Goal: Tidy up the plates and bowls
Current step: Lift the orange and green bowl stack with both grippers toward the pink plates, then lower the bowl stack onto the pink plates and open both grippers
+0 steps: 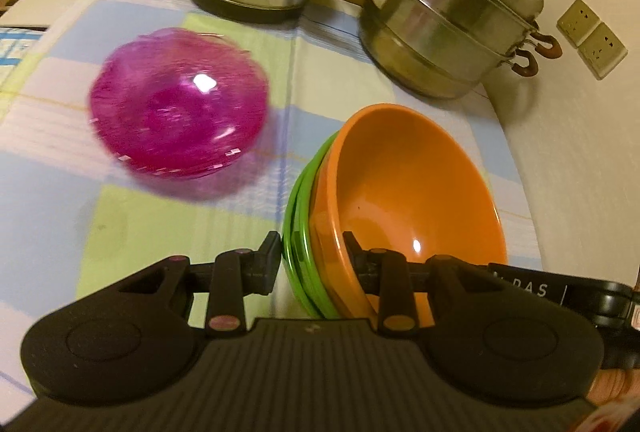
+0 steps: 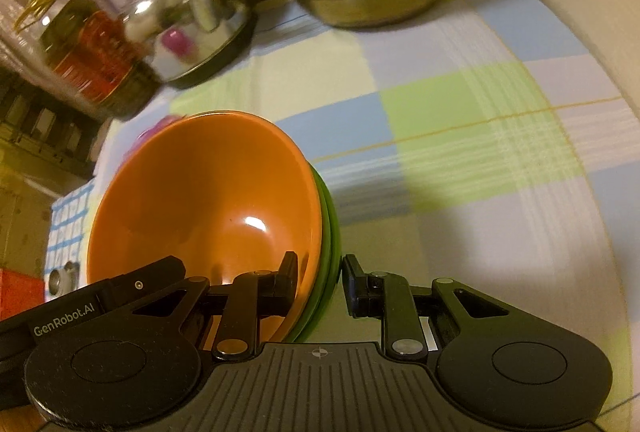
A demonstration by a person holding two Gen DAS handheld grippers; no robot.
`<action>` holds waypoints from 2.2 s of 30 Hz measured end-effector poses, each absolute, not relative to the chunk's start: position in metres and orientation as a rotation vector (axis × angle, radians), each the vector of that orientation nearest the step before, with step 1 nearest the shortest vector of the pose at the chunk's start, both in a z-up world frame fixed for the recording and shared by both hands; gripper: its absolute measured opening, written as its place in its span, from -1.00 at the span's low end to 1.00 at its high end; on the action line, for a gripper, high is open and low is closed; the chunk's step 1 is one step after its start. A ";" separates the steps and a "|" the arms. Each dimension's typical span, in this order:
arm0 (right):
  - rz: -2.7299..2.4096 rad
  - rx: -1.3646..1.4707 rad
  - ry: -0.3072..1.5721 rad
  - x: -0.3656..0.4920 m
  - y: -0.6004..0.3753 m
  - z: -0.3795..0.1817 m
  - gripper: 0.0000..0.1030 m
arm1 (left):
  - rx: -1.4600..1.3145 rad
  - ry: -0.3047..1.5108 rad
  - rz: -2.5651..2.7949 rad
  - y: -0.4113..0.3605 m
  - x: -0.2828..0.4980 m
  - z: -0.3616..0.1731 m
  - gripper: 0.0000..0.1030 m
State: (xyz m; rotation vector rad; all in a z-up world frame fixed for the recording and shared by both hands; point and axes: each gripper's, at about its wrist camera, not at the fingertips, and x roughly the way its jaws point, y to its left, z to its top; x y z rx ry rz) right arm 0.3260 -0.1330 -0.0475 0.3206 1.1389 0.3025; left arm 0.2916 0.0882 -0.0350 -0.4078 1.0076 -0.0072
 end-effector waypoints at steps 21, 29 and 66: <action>0.423 0.268 1.106 0.303 -0.036 -0.009 -0.54 | -0.437 0.923 0.099 0.172 0.253 0.009 -0.45; 0.435 0.261 1.092 0.352 -0.009 0.000 -0.54 | -0.435 0.908 0.107 0.200 0.301 0.013 -0.45; 0.443 0.313 1.152 0.451 0.047 -0.086 -0.53 | -0.398 0.927 0.159 0.252 0.388 -0.061 -0.47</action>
